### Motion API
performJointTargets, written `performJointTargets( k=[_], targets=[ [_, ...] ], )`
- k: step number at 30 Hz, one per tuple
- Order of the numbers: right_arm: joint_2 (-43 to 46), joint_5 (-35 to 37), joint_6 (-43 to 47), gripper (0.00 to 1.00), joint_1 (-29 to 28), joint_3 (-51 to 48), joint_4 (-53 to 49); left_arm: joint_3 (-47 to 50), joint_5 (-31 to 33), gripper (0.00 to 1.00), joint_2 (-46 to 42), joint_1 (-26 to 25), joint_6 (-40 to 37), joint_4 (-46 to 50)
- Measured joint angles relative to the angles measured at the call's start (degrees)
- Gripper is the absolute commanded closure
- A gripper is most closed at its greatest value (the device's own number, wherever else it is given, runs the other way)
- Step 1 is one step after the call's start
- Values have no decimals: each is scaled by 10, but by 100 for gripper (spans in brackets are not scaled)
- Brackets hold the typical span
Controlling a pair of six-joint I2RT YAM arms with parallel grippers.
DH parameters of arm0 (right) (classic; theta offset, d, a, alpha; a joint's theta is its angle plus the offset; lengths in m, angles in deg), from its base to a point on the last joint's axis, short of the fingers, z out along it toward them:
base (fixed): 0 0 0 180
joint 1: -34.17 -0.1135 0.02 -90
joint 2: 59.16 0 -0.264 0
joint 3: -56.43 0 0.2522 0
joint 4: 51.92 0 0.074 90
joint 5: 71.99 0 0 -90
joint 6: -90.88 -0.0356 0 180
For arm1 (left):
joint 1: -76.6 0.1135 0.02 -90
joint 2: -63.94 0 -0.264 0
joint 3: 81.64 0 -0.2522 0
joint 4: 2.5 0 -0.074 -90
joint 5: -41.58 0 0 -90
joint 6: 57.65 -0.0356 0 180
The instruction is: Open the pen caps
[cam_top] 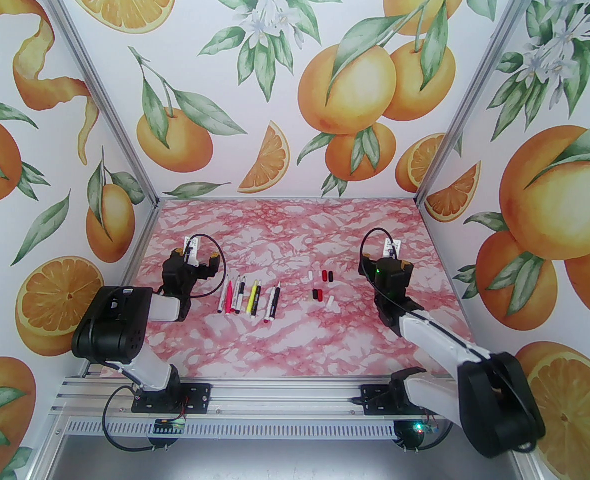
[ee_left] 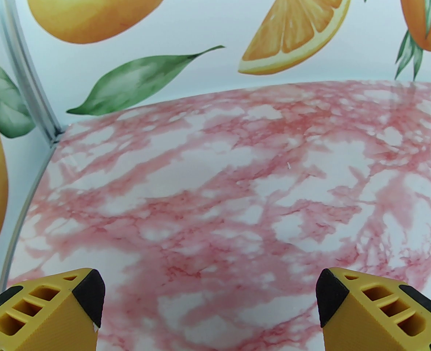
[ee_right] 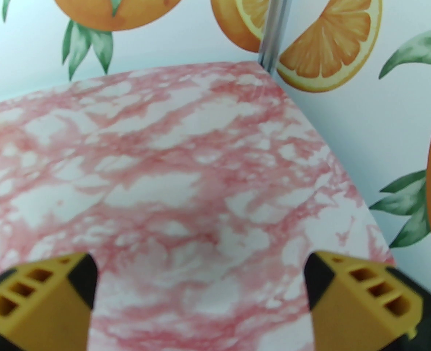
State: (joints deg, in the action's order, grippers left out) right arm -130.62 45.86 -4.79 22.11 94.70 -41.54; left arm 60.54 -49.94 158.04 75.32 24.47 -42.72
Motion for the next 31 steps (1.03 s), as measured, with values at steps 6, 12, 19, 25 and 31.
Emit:
performJointTargets(
  k=[6, 12, 19, 25, 31],
  targets=[
    [-59, -5, 22, 0, 2, -32, 134, 0, 0, 0, 0, 0, 0, 0],
    [-109, -22, 32, 0, 8, -65, 252, 0, 0, 0, 0, 0, 0, 0],
    [-175, -61, 31, 0, 35, -75, 328, 0, 0, 0, 0, 0, 0, 0],
    [-175, -52, 16, 0, 39, -55, 326, 0, 0, 0, 0, 0, 0, 0],
    [-175, -52, 14, 0, 39, -53, 324, 0, 0, 0, 0, 0, 0, 0]
  ],
)
